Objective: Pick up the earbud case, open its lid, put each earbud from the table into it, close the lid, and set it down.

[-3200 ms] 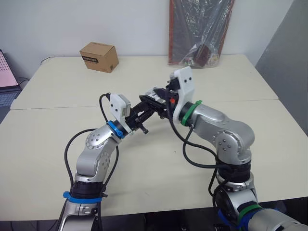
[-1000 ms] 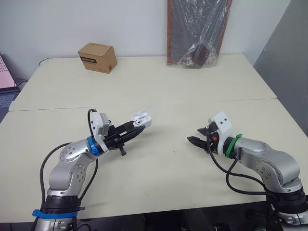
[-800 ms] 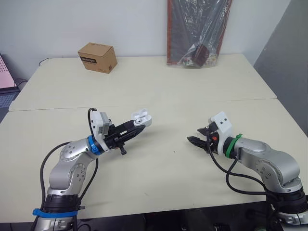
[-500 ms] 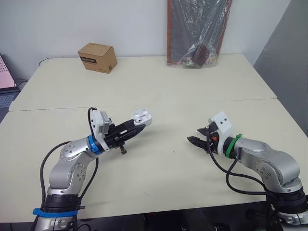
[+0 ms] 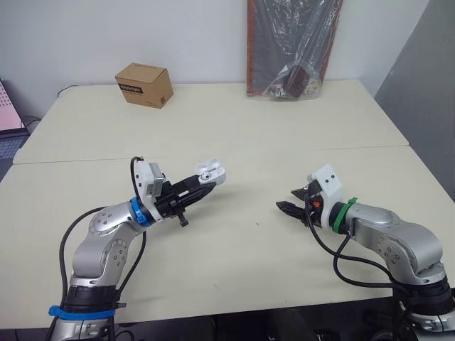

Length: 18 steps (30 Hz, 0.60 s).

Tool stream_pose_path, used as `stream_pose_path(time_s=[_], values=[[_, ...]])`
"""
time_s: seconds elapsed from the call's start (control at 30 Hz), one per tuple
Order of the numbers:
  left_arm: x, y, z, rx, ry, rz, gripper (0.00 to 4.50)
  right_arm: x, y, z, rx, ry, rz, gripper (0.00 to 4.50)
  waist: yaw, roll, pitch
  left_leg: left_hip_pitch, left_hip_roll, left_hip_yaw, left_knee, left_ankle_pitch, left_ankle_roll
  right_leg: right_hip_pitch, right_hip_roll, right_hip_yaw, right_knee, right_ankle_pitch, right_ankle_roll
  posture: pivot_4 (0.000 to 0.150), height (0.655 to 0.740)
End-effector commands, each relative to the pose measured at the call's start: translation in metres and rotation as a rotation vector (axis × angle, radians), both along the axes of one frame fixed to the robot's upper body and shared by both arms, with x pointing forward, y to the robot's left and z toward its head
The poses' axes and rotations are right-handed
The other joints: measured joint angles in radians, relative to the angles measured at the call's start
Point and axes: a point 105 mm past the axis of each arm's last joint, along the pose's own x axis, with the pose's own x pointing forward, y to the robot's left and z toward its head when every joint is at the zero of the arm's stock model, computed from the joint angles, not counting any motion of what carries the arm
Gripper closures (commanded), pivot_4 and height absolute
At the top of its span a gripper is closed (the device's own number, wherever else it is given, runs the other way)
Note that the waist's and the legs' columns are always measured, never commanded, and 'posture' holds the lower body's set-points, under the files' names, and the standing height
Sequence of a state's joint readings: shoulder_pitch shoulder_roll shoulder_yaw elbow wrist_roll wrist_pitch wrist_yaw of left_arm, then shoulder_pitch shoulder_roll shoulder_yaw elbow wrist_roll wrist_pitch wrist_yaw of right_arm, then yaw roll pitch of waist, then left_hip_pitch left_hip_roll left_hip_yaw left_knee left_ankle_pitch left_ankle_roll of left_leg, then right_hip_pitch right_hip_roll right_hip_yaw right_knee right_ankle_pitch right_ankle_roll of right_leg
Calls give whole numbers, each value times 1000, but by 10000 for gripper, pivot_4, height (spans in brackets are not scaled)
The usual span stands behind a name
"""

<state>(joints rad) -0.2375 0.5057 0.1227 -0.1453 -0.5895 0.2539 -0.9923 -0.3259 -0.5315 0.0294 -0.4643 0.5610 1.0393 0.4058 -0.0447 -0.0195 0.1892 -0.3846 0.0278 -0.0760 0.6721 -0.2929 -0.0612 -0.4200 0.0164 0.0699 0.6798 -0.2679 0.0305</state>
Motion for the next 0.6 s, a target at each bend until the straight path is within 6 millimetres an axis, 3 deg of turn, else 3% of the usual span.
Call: stream_pose_path(time_s=[0.03,0.6], values=[[-3,-2,14,-12,-54,-12,36935,-1,3,14,11,-58,12,13407,0,0,0,0,0,0,0,0,0,0,0,0,0,0,0,1500,7400],[-4,0,11,-10,-50,-12,36935,-1,3,14,11,-57,12,13407,0,0,0,0,0,0,0,0,0,0,0,0,0,0,0,1500,7400]])
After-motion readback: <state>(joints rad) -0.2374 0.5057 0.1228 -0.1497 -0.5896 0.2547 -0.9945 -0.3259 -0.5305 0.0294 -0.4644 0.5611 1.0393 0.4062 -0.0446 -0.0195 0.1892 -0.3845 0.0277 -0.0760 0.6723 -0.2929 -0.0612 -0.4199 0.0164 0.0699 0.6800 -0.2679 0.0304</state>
